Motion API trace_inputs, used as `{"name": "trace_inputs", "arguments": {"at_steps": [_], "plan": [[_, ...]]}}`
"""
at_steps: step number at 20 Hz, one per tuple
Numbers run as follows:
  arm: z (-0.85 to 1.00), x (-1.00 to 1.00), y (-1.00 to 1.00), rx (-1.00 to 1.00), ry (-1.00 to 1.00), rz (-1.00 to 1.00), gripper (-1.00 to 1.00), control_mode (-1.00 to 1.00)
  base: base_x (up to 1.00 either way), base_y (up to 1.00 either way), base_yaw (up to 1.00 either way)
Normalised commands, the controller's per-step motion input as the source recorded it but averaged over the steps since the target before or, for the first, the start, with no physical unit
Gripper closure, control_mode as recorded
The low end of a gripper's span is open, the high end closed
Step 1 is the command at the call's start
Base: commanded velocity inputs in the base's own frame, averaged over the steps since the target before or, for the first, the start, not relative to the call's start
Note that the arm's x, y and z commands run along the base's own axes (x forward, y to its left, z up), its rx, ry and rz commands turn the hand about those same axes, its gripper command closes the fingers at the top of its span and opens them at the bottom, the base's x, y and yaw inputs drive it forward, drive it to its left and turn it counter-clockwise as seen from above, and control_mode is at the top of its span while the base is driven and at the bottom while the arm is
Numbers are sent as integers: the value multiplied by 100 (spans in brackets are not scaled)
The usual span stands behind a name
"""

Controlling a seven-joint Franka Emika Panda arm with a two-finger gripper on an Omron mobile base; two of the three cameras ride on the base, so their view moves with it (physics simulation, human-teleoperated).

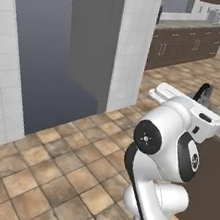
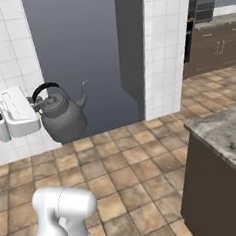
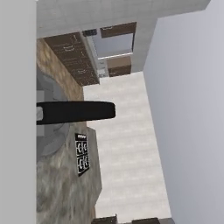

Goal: Pick the kettle from the cabinet and place it on a stove burner. Then pick the pot from the counter and place it on another stove burner. Finally, turn both burners on.

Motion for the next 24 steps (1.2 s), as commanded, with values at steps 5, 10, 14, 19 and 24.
{"name": "trace_inputs", "arguments": {"at_steps": [5, 10, 14, 19, 24], "plan": [[0, 0, 0, 0, 0, 0, 100, 100, 60, 14, -29], [0, 0, 0, 0, 0, 0, 100, 100, 59, 13, -28], [0, 0, 0, 0, 0, 0, 100, 100, 54, 11, -29], [0, 0, 0, 0, 0, 0, 100, 100, 52, 14, -29], [0, 0, 0, 0, 0, 0, 100, 100, 48, 14, -30]]}}
